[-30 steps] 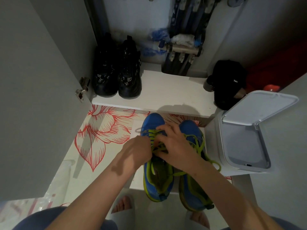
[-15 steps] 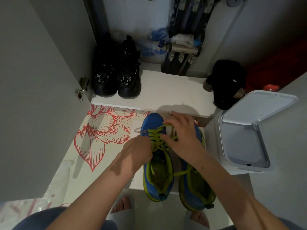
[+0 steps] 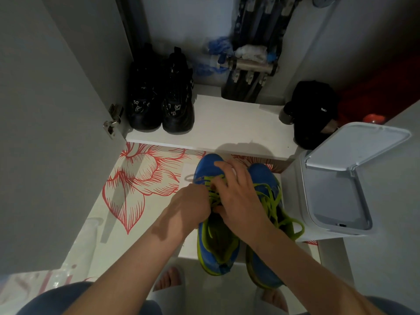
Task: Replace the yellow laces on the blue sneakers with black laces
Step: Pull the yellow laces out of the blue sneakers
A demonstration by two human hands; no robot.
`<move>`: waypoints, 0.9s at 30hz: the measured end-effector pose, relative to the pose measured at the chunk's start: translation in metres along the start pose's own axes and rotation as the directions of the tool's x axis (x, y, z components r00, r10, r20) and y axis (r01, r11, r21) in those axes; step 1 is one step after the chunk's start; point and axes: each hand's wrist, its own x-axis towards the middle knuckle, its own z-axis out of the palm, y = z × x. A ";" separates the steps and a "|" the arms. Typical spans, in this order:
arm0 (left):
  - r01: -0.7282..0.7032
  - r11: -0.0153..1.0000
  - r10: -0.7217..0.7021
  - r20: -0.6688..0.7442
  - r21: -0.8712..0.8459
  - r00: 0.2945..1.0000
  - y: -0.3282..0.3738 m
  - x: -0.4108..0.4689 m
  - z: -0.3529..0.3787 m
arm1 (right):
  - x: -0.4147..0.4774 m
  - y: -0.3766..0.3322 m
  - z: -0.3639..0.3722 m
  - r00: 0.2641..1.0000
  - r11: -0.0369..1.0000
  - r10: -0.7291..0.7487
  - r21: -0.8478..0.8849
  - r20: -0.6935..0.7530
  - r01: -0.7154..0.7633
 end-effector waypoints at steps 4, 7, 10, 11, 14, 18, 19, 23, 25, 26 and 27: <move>-0.074 0.995 0.071 -0.052 -0.063 0.996 -0.009 0.005 0.004 | -0.001 0.005 0.006 1.000 1.000 -0.025 -0.003 0.009 0.025; -0.099 0.994 0.095 -0.076 -0.048 0.993 -0.011 0.005 0.005 | 0.001 0.008 0.008 0.999 0.997 -0.022 0.072 0.036 0.020; -0.121 0.993 0.120 -0.095 -0.006 0.988 -0.008 0.002 0.003 | 0.009 0.015 -0.007 0.967 0.899 0.252 0.358 0.048 -0.252; -0.116 0.993 0.116 -0.073 -0.004 0.991 -0.008 0.002 0.002 | 0.013 0.021 -0.014 0.930 0.811 0.359 0.470 0.072 -0.349; -0.098 0.995 0.098 0.014 -0.020 0.995 -0.010 0.000 0.001 | 0.021 0.039 -0.033 0.880 0.695 0.467 0.580 0.086 -0.425; -0.123 0.992 0.124 -0.123 0.008 0.985 -0.012 -0.001 -0.006 | 0.016 0.035 -0.041 0.886 0.750 0.394 0.471 0.246 -0.465; -0.139 0.990 0.138 -0.176 0.006 0.975 -0.010 -0.001 -0.007 | 0.014 0.032 -0.043 0.885 0.781 0.378 0.419 0.274 -0.463; -0.310 0.950 0.306 -0.318 0.038 0.898 0.001 0.001 0.001 | 0.003 0.022 -0.041 0.764 0.826 0.290 0.252 0.576 -0.504; -0.321 0.943 0.333 -0.313 0.092 0.889 0.000 0.005 0.007 | 0.000 0.018 -0.032 0.764 0.894 0.259 0.154 0.591 -0.422; -0.313 0.944 0.331 -0.305 0.107 0.893 0.000 0.008 0.009 | 0.000 0.017 -0.028 0.778 0.908 0.260 0.128 0.572 -0.398; -0.307 0.944 0.329 -0.301 0.119 0.895 -0.001 0.010 0.011 | 0.001 0.017 -0.026 0.791 0.911 0.259 0.132 0.555 -0.391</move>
